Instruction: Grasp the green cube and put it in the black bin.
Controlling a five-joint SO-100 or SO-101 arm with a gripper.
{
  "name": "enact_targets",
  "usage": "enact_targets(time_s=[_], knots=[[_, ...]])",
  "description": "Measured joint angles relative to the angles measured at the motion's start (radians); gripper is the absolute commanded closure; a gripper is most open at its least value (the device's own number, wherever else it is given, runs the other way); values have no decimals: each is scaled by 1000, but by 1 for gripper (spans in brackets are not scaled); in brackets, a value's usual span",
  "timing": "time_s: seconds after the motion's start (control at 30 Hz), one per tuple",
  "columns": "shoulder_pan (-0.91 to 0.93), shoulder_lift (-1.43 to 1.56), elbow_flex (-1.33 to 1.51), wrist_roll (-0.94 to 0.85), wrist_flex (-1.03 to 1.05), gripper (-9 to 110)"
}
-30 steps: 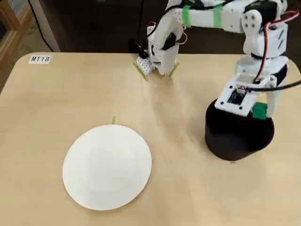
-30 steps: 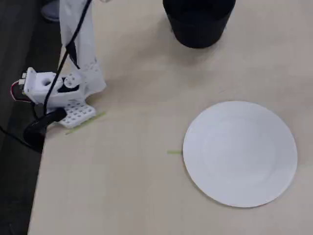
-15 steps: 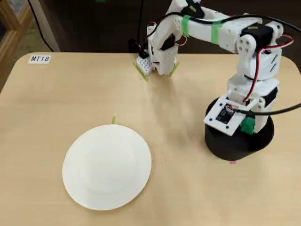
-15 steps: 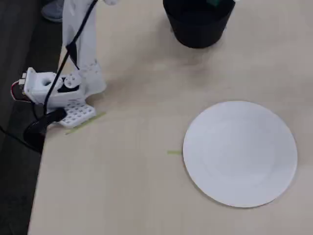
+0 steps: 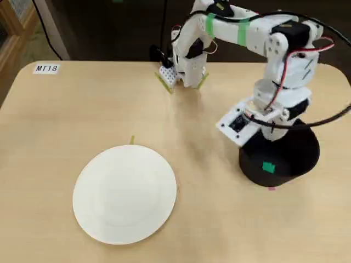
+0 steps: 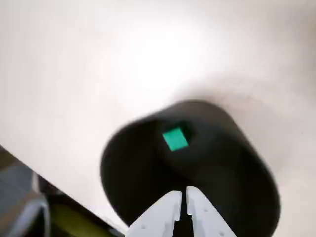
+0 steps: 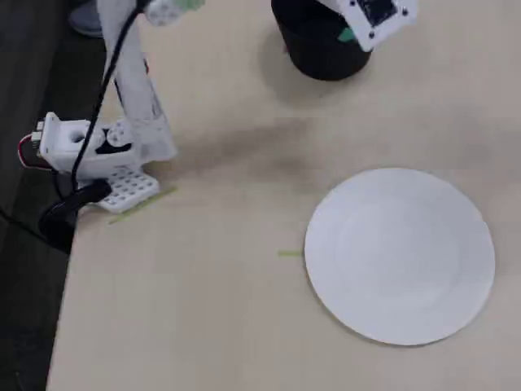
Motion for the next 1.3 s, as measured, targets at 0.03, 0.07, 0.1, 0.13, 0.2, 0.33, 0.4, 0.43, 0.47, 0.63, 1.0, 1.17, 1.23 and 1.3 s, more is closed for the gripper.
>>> enact_targets(time_s=[0.03, 0.07, 0.1, 0.13, 0.2, 0.33, 0.4, 0.43, 0.47, 0.63, 1.0, 1.17, 1.23, 1.3], knots=[[66, 74, 49, -9, -9, 102], [123, 153, 103, -15, -23, 102], [178, 235, 164, -26, -44, 102], [225, 319, 238, -31, -77, 102], [282, 500, 414, -29, -173, 102], [276, 810, 805, 8, -327, 102], [262, 891, 954, 25, -373, 102], [253, 925, 1022, 38, -399, 102], [244, 965, 1089, 52, -426, 102], [235, 1167, 1368, 101, -520, 102], [264, 1523, 1723, 137, -543, 102], [262, 1667, 1809, 140, -492, 102], [276, 1704, 1832, 140, -471, 102], [276, 1715, 1850, 140, -462, 102]])
